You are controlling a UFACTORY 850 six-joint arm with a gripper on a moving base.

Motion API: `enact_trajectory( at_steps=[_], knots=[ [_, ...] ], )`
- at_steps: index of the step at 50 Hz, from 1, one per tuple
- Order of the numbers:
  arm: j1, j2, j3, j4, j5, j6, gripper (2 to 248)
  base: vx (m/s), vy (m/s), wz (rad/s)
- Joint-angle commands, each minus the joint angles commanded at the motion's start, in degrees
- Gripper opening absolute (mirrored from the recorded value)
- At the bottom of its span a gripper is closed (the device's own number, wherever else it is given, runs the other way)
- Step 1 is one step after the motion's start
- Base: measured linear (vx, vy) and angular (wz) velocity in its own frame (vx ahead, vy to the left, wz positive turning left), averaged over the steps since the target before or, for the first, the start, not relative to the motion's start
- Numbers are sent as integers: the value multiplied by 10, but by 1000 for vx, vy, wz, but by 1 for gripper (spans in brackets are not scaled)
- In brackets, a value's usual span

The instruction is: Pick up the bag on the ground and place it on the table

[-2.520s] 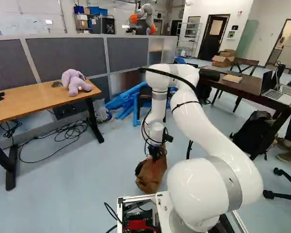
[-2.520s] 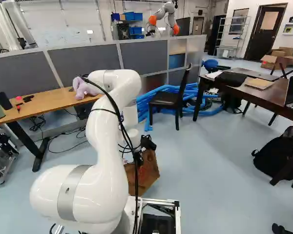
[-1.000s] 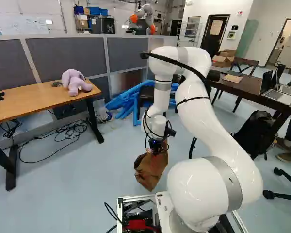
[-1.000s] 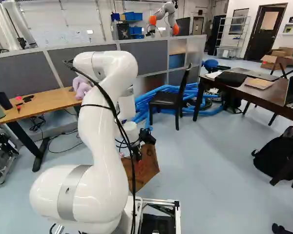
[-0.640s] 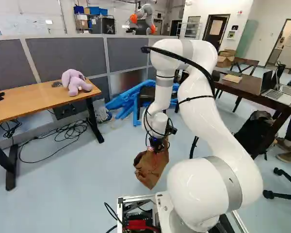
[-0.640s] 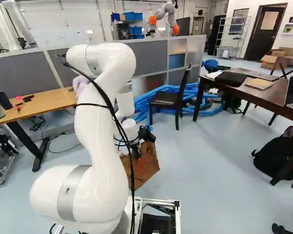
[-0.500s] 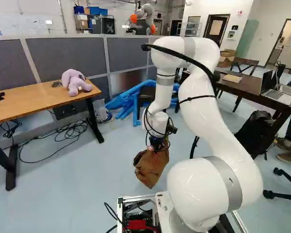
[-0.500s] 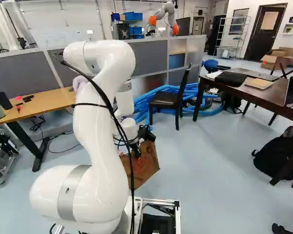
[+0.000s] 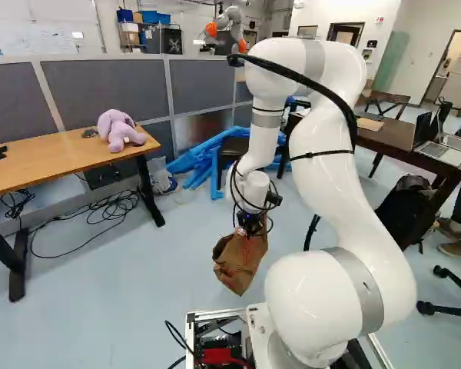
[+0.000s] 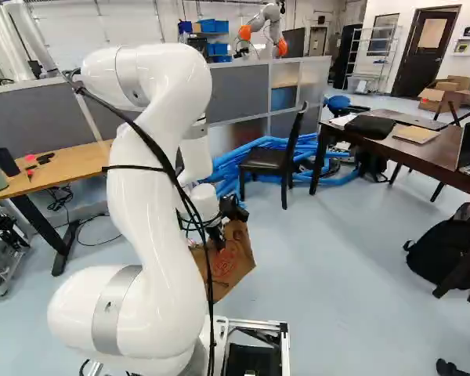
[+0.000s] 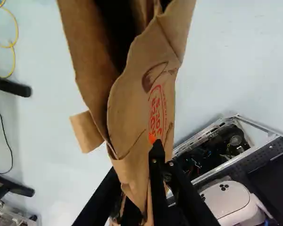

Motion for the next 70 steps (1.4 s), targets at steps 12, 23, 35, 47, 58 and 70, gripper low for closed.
enact_trajectory(
  at_steps=[12, 23, 35, 47, 58, 70],
  knots=[
    [0, 33, 19, -10, -1, -70, 21, 0, 0, 0],
    [0, 63, 36, -20, -11, -137, 21, 0, 0, 0],
    [0, 96, 52, -31, -27, -199, 21, 0, 0, 0],
    [-1, 127, 63, -41, -45, -208, 21, 0, 0, 0],
    [-1, 154, 69, -51, -61, -209, 21, 0, 0, 0],
    [-2, 182, 72, -61, -82, -209, 21, 0, 0, 0]
  ],
)
